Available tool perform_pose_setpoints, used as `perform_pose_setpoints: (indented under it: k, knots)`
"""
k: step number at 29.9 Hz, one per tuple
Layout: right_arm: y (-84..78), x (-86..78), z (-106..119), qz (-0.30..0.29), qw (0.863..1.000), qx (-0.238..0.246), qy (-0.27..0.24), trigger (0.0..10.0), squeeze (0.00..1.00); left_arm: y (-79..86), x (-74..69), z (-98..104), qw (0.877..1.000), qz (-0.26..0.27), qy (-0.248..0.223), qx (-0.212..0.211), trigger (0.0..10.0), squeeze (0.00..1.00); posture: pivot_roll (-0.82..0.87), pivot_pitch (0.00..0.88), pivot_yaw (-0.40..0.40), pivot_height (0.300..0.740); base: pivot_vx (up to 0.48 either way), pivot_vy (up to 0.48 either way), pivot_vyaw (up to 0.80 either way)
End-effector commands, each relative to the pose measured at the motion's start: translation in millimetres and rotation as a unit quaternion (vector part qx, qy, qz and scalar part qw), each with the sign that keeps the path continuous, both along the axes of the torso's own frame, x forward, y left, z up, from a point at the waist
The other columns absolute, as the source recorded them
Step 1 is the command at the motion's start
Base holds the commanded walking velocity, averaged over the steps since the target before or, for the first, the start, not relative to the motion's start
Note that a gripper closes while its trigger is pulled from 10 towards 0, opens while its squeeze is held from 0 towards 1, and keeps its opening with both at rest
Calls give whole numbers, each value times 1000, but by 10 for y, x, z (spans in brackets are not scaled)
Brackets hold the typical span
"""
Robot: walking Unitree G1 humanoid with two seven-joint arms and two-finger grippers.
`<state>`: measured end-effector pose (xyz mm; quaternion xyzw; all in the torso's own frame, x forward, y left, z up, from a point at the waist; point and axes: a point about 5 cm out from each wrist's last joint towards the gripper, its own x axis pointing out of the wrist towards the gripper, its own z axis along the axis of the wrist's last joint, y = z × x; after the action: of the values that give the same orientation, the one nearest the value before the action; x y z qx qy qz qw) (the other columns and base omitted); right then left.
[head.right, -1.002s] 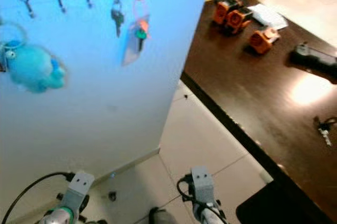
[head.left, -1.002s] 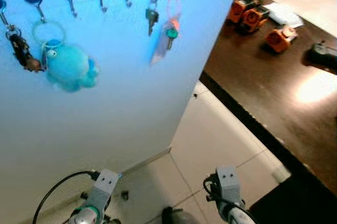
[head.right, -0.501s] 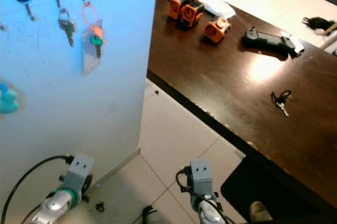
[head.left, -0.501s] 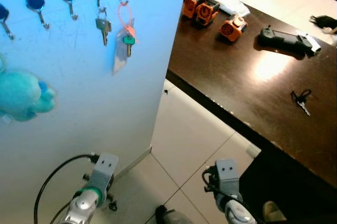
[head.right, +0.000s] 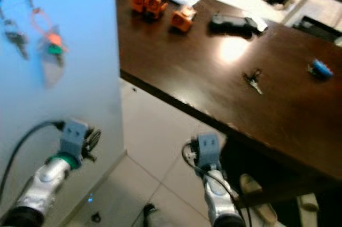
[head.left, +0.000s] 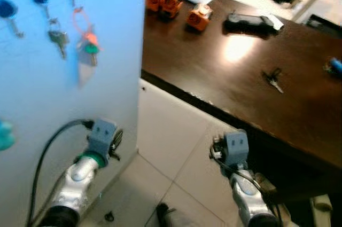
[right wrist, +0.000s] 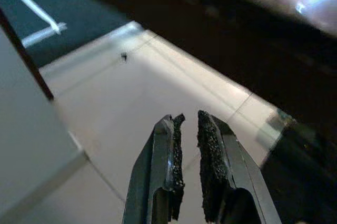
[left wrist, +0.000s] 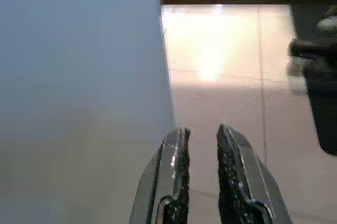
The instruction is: Hang keys on a hook
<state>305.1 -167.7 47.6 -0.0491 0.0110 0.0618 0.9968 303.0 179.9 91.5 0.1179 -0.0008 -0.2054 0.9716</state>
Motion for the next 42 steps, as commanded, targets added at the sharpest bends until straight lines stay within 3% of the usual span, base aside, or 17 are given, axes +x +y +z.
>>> perform_pose_setpoints:
  k: [1,3,4,5,7,8,9,10,11,12,19,24,27,29,35,41,42]
  knots:
    - [-83,-46,-30,-5,1000,-5,2,10000,0,-128,-20,49,999,-42,2,-12,10000,0,-66,126,19,740,0,0,-800]
    - [-88,-33,49,4,1000,-11,-20,10000,0,-203,-30,268,996,-81,-11,-46,10000,0,-73,129,23,740,0,0,-800]
    - [-88,-33,49,4,1000,-11,-20,10000,0,-203,-30,268,996,-81,-11,-46,10000,0,-73,129,23,740,0,0,-800]
    - [-90,-36,89,6,999,-12,-32,10000,0,-271,-37,415,991,-101,-19,-80,10000,0,-79,132,25,740,0,0,-800]
    - [-90,-36,89,6,999,-12,-32,10000,0,-271,-37,415,991,-101,-19,-80,10000,0,-79,132,25,740,0,0,-800]
    - [-79,-35,152,9,999,-10,-49,10000,0,-376,-48,611,983,-129,-32,-124,10000,0,-85,133,27,740,0,0,-800]
    - [-79,-35,152,9,999,-10,-49,10000,0,-376,-48,611,983,-129,-32,-124,10000,0,-85,133,27,740,0,0,-800]
    - [-58,-31,232,17,997,-9,-68,10000,0,-490,-81,813,972,-165,-46,-163,10000,0,-92,136,28,740,0,0,-800]
    - [-58,-31,232,17,997,-9,-68,10000,0,-490,-81,813,972,-165,-46,-163,10000,0,-92,136,28,740,0,0,-800]
    - [-8,-9,424,38,993,-15,-108,10000,0,-697,-137,1119,953,-216,-75,-201,10000,0,-103,140,30,740,0,0,-800]
    - [3,31,632,45,989,-14,-142,10000,0,-936,-166,1306,944,-235,-99,-210,10000,0,-111,141,32,740,0,0,-800]
    - [-4,33,702,43,987,-11,-151,10000,0,-1047,-205,1274,949,-228,-84,-203,10000,0,-115,142,33,740,0,0,-800]
    - [-10,14,723,41,988,-10,-151,10000,0,-1068,-155,1228,965,-173,-70,-184,10000,0,-113,143,36,740,0,0,-800]
    - [-10,8,729,40,988,-10,-150,10000,0,-1068,-148,1224,968,-163,-68,-179,10000,0,-113,143,36,740,0,0,-800]
    - [30,12,766,42,988,-7,-148,10000,0,-1006,-93,1178,982,-99,-81,-140,10000,0,-108,141,41,740,0,0,-800]
    - [51,19,794,45,987,-7,-152,10000,0,-956,-51,1178,985,-65,-100,-121,10000,0,-108,141,43,740,0,0,-800]
    - [109,27,846,56,985,-12,-163,10000,0,-870,45,1151,989,-10,-101,-108,10000,0,-110,139,42,740,472,0,0]
